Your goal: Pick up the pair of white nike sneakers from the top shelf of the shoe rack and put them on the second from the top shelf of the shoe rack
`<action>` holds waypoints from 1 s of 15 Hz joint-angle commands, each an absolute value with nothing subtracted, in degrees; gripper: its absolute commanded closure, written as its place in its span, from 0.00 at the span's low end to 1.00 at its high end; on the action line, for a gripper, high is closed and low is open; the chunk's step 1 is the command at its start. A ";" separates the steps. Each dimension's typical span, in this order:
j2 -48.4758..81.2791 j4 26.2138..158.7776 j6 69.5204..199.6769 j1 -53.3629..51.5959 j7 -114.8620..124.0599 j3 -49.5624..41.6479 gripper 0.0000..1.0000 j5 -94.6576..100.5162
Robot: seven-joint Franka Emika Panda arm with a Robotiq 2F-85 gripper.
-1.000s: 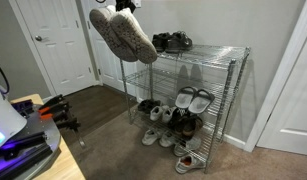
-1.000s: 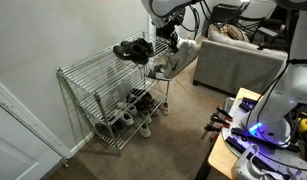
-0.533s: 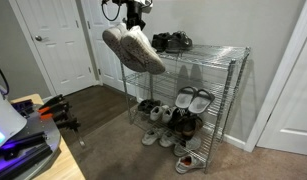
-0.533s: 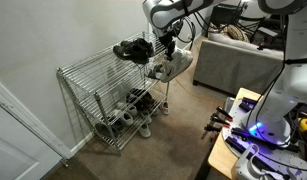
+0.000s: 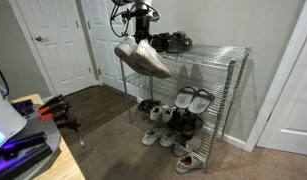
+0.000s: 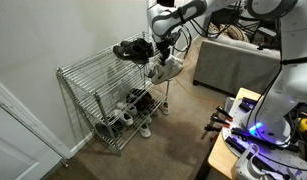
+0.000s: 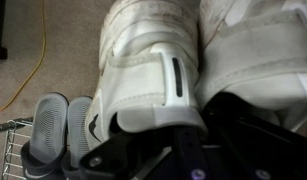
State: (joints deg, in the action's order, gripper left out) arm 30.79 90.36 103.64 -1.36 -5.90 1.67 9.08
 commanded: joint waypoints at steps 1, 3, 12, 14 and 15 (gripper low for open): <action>30.88 90.25 103.64 -1.42 -5.98 1.39 0.90 8.84; 30.88 90.25 103.65 -1.33 -5.99 1.38 0.90 8.76; 31.72 100.11 113.03 -3.44 -4.31 1.64 0.94 10.44; 31.31 104.71 120.74 -3.73 -4.39 1.72 0.94 10.71; 30.72 107.26 127.23 -3.86 -3.76 1.68 0.94 10.77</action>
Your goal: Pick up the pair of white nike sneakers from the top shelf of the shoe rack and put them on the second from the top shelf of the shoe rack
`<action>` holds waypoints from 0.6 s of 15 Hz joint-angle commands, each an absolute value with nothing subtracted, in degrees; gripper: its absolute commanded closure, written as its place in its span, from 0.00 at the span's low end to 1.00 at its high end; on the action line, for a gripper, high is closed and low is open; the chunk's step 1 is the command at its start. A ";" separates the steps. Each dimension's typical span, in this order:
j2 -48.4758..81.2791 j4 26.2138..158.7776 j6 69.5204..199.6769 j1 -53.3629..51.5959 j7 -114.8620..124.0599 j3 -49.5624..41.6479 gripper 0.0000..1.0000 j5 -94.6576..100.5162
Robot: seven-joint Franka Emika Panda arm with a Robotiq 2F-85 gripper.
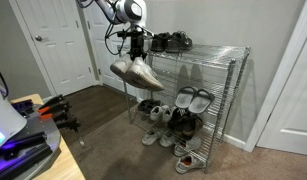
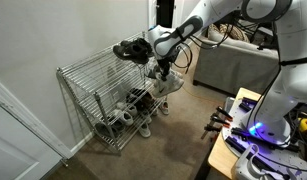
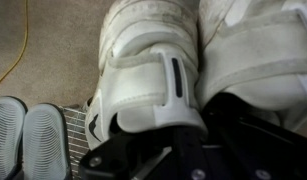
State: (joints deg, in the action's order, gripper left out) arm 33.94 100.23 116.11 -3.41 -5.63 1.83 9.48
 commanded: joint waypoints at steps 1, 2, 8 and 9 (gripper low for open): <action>30.39 109.63 131.82 -4.10 -3.43 1.48 0.94 11.02; 30.12 112.02 137.01 -4.37 -3.33 1.28 0.94 11.46; 29.75 122.73 159.83 -9.72 3.99 -4.78 0.94 18.23; 29.98 123.50 162.00 -11.25 6.12 -6.44 0.94 18.96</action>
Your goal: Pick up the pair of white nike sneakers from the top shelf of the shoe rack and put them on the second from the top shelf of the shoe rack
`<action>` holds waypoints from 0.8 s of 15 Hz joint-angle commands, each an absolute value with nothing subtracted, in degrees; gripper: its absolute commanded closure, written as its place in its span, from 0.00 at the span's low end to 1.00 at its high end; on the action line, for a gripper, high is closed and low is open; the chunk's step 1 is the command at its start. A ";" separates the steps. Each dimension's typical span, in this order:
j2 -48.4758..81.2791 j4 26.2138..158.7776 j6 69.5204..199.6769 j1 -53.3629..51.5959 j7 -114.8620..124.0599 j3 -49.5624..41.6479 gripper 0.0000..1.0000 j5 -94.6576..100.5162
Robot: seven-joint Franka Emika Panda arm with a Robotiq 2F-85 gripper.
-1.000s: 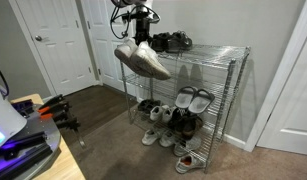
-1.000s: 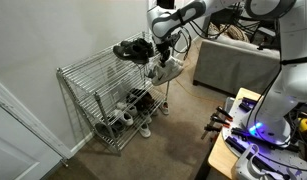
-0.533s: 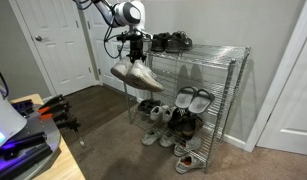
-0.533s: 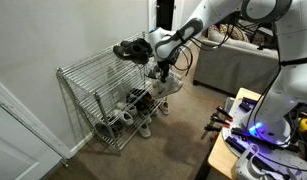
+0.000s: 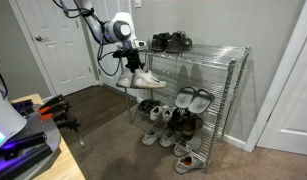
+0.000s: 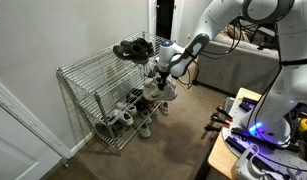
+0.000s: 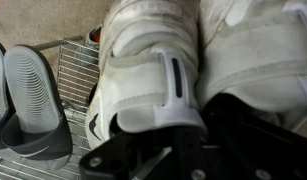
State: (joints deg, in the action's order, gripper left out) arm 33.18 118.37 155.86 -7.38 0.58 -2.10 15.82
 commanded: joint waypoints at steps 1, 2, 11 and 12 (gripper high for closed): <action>30.51 123.76 163.36 -12.52 8.30 -7.73 0.94 18.70; 31.29 123.29 163.82 -13.67 9.71 -8.70 0.94 18.14; 33.82 117.98 161.45 -16.53 14.58 -9.93 0.90 15.98; 34.00 117.52 161.31 -16.54 14.80 -9.97 0.90 15.93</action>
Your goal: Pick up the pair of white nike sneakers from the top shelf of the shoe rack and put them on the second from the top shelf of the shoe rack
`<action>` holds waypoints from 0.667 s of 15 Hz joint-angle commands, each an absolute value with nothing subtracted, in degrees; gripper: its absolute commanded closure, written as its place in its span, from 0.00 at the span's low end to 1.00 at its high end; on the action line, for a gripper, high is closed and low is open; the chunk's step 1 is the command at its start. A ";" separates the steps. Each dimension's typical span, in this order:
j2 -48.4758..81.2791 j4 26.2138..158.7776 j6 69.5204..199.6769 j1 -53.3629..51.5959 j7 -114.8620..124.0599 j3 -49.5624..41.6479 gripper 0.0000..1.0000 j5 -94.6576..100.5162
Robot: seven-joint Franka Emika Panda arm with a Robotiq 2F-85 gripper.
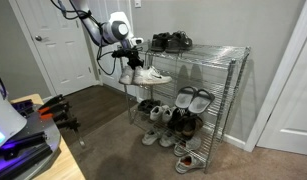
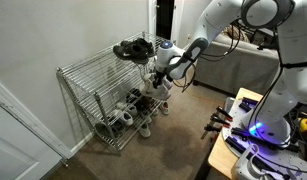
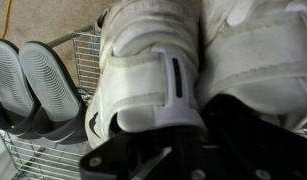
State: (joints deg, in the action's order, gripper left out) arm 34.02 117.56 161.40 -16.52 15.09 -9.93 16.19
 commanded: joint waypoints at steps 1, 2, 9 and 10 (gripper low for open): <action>34.19 117.27 161.28 -16.54 14.89 -10.03 0.90 15.92; 34.33 117.20 161.28 -16.55 14.90 -10.09 0.90 15.91; 35.19 117.48 163.54 -15.99 15.32 -9.43 0.94 15.01; 36.36 117.29 165.18 -16.13 16.05 -9.52 0.94 14.77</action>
State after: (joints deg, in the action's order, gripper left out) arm 34.94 117.26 161.59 -16.47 15.20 -9.95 16.13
